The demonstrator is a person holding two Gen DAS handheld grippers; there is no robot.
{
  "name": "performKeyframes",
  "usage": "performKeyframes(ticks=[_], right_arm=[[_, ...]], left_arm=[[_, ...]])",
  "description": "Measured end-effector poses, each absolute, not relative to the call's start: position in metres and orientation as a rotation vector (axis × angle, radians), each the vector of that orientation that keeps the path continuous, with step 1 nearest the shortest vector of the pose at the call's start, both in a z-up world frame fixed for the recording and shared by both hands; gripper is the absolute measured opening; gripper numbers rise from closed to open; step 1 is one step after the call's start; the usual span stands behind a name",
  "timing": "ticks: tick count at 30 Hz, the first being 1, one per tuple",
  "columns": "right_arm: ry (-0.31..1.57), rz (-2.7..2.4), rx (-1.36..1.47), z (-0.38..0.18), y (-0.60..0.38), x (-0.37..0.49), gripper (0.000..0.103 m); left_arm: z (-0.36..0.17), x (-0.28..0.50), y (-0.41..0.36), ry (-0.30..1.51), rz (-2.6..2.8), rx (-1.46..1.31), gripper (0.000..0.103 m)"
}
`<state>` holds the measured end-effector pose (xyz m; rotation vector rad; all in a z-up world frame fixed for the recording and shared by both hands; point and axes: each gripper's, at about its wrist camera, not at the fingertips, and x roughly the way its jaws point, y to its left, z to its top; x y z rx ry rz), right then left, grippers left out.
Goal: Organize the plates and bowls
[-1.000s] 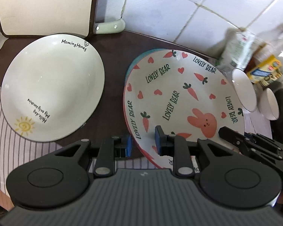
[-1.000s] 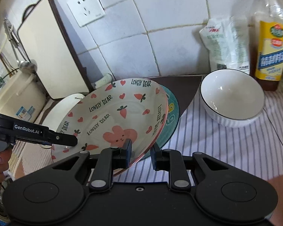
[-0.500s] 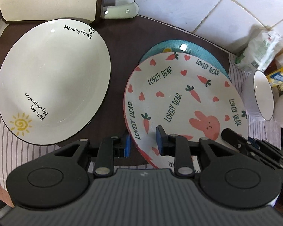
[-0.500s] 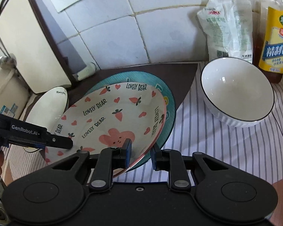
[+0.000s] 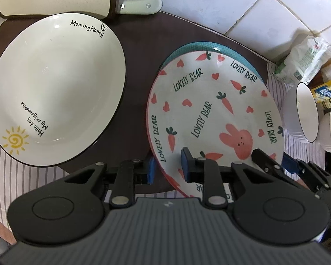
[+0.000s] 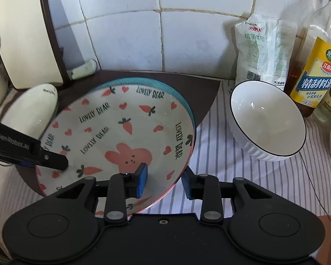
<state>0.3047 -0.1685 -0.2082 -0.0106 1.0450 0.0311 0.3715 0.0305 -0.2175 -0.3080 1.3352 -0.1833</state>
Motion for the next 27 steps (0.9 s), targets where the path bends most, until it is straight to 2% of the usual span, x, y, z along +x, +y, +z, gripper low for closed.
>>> performKeyframes(ticks=[10, 16, 20, 22, 24, 27], right_arm=[[0.985, -0.02, -0.086, -0.205, -0.158, 0.292, 0.042], [0.944, 0.01, -0.093, -0.182, -0.151, 0.272, 0.042], [0.92, 0.043, -0.079, -0.147, -0.146, 0.252, 0.042], [0.908, 0.071, -0.06, -0.128, -0.144, 0.241, 0.045], [0.9, 0.097, -0.019, -0.113, -0.143, 0.231, 0.054], [0.884, 0.117, -0.002, -0.098, -0.137, 0.219, 0.056]], left_arm=[[-0.206, 0.349, 0.032, 1.294, -0.159, -0.312, 0.02], [-0.18, 0.326, 0.038, 1.248, -0.204, -0.262, 0.02], [-0.154, 0.305, 0.05, 1.196, -0.199, -0.224, 0.02], [-0.142, 0.292, 0.055, 1.173, -0.198, -0.198, 0.02], [-0.134, 0.281, 0.062, 1.165, -0.201, -0.188, 0.02], [-0.125, 0.265, 0.072, 1.153, -0.195, -0.172, 0.02]])
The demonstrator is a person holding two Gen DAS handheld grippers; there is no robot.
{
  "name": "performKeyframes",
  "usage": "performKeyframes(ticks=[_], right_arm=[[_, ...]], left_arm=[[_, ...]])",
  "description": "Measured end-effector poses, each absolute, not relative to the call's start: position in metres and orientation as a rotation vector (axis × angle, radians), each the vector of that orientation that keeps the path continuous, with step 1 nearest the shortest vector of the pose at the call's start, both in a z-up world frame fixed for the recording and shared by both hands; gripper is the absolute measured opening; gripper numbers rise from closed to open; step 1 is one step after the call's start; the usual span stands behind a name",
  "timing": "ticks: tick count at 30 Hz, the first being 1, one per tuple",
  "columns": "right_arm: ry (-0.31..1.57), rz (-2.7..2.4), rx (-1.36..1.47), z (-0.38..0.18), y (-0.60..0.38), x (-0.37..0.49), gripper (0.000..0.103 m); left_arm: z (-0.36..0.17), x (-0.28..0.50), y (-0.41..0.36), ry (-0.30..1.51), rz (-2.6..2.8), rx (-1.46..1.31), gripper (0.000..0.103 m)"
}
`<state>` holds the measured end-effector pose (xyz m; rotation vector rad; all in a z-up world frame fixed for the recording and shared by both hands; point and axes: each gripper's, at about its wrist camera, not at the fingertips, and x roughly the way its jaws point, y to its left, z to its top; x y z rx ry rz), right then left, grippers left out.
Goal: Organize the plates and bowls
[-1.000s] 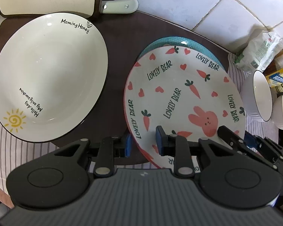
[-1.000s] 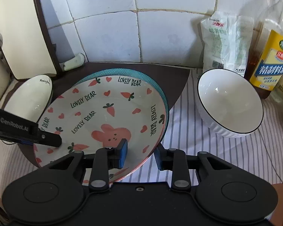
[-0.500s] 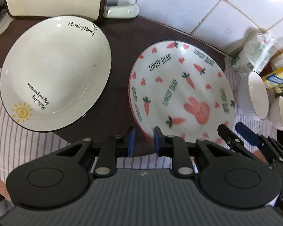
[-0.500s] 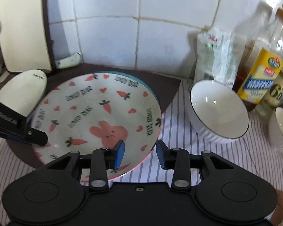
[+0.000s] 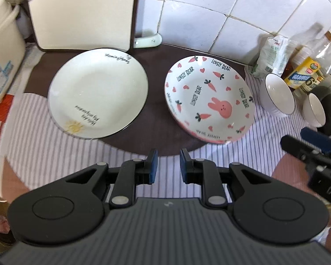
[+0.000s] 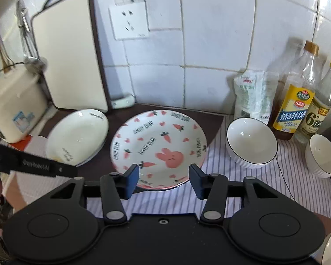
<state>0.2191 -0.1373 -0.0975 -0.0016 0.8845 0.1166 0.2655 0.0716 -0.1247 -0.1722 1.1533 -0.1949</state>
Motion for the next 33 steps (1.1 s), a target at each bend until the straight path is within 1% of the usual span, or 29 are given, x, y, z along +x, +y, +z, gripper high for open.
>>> performKeyframes(ticks=[2, 4, 6, 7, 11, 12, 14, 18, 20, 24, 28, 30, 33], right_arm=[[0.873, 0.134, -0.007, -0.09, -0.13, 0.209, 0.057], [0.868, 0.16, -0.005, -0.082, -0.122, 0.2, 0.058], [0.851, 0.206, -0.013, -0.073, -0.113, 0.19, 0.063], [0.841, 0.227, -0.018, -0.071, -0.108, 0.188, 0.064], [0.817, 0.31, -0.042, -0.065, -0.087, 0.178, 0.068], [0.813, 0.328, -0.039, -0.066, -0.084, 0.177, 0.069], [0.814, 0.353, -0.026, -0.07, -0.076, 0.174, 0.07], [0.81, 0.447, -0.055, -0.08, -0.054, 0.174, 0.07], [0.795, 0.469, -0.058, -0.086, -0.041, 0.176, 0.07], [0.776, 0.495, -0.025, -0.108, -0.02, 0.185, 0.072], [0.812, 0.612, 0.058, -0.142, -0.007, 0.202, 0.072], [0.84, 0.567, 0.112, -0.158, -0.004, 0.212, 0.072], [0.825, 0.507, 0.167, -0.181, 0.001, 0.225, 0.072]], left_arm=[[-0.12, 0.254, 0.078, 1.143, -0.189, -0.161, 0.024], [-0.118, 0.244, 0.082, 1.135, -0.185, -0.153, 0.031], [-0.116, 0.234, 0.088, 1.127, -0.188, -0.147, 0.034], [-0.115, 0.229, 0.092, 1.123, -0.184, -0.142, 0.039], [-0.112, 0.211, 0.107, 1.106, -0.152, -0.115, 0.049], [-0.111, 0.208, 0.112, 1.101, -0.148, -0.117, 0.051], [-0.106, 0.203, 0.128, 1.061, -0.159, -0.15, 0.053], [-0.099, 0.203, 0.167, 0.986, -0.126, -0.175, 0.063], [-0.097, 0.206, 0.187, 0.966, -0.108, -0.174, 0.066], [-0.1, 0.211, 0.218, 0.89, -0.123, -0.129, 0.081], [-0.11, 0.227, 0.231, 0.845, -0.007, -0.1, 0.082], [-0.118, 0.238, 0.235, 0.84, -0.04, -0.138, 0.084], [-0.137, 0.26, 0.243, 0.858, -0.068, -0.184, 0.085]])
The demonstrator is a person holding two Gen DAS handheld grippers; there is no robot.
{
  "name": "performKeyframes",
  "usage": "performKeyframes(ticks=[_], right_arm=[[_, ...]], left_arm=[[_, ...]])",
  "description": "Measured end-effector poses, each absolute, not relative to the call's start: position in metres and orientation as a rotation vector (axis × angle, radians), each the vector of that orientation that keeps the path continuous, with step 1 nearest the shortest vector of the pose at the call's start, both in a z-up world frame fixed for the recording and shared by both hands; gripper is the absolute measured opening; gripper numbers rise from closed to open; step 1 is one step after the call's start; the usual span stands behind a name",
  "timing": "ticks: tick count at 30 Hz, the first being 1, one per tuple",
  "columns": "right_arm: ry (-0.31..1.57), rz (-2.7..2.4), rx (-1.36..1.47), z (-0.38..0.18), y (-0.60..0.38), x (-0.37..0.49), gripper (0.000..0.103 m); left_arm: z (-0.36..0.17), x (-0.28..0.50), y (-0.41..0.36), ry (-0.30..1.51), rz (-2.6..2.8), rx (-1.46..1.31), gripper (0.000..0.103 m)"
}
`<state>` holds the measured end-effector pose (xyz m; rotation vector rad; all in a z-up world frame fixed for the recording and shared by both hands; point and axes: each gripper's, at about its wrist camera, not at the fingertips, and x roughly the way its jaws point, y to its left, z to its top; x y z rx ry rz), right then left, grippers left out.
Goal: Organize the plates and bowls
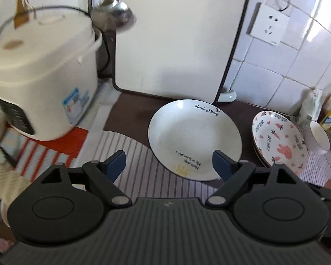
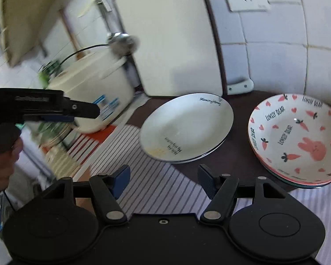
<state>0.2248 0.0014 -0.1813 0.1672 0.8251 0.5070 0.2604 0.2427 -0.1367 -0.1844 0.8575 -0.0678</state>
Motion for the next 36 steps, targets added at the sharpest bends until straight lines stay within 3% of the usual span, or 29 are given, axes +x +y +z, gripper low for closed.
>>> performKeyframes(ticks=[5, 11, 20, 25, 28, 31, 36], right_arm=[[0.787, 0.4, 0.189, -0.212, 0.01, 0.251, 0.072], [0.795, 0.256, 0.327, -0.246, 0.006, 0.285, 0.072], [0.791, 0.286, 0.346, -0.263, 0.012, 0.298, 0.072], [0.814, 0.274, 0.332, -0.263, 0.016, 0.312, 0.071], [0.804, 0.229, 0.34, -0.265, 0.016, 0.312, 0.058], [0.796, 0.168, 0.322, -0.267, 0.014, 0.31, 0.027], [0.819, 0.172, 0.308, -0.264, 0.009, 0.313, 0.026]], left_arm=[[-0.179, 0.299, 0.248, 0.893, -0.134, -0.214, 0.086], [-0.239, 0.35, 0.255, 0.935, -0.134, -0.164, 0.078], [-0.249, 0.383, 0.233, 0.983, -0.204, 0.013, 0.078], [-0.257, 0.399, 0.247, 1.082, -0.229, -0.129, 0.054], [-0.256, 0.399, 0.254, 1.1, -0.207, -0.156, 0.032], [-0.257, 0.399, 0.257, 1.107, -0.197, -0.206, 0.03], [-0.255, 0.397, 0.256, 1.099, -0.176, -0.242, 0.03]])
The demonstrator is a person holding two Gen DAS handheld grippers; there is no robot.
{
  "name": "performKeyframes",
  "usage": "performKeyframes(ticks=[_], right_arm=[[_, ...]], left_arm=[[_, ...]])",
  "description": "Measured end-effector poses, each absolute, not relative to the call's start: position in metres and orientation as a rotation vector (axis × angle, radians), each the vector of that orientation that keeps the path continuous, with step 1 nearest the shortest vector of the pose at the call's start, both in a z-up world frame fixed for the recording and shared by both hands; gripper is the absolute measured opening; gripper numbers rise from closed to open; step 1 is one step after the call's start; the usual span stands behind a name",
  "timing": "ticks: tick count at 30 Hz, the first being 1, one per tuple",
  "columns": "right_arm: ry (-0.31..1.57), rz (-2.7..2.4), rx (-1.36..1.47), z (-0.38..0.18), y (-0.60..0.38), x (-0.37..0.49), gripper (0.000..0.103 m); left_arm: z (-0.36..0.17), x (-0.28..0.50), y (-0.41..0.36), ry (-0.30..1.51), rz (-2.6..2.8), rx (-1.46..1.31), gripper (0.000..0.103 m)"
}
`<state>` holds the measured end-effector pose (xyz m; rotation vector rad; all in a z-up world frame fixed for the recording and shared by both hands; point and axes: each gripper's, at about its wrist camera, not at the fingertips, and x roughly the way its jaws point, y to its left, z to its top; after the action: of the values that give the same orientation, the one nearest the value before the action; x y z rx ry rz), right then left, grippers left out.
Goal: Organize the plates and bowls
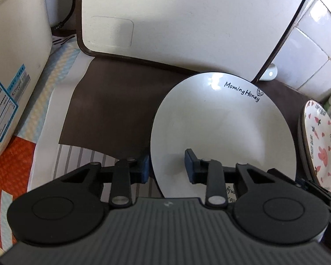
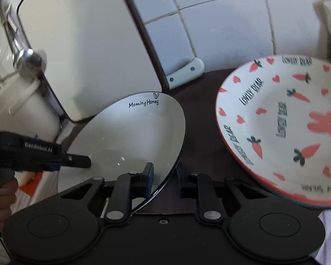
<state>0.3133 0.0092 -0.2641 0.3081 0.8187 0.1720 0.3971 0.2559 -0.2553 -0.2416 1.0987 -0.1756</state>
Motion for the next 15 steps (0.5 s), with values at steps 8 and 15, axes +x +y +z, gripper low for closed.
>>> performKeyframes(ticks=[8, 15], right_arm=[[0.896, 0.242, 0.295, -0.255, 0.0, 0.325, 0.026], [0.889, 0.31, 0.326, -0.249, -0.014, 0.315, 0.027]], left_arm=[[-0.239, 0.38, 0.24, 1.107, -0.146, -0.156, 0.03], [-0.213, 0.352, 0.23, 1.076, -0.133, -0.108, 0.03]])
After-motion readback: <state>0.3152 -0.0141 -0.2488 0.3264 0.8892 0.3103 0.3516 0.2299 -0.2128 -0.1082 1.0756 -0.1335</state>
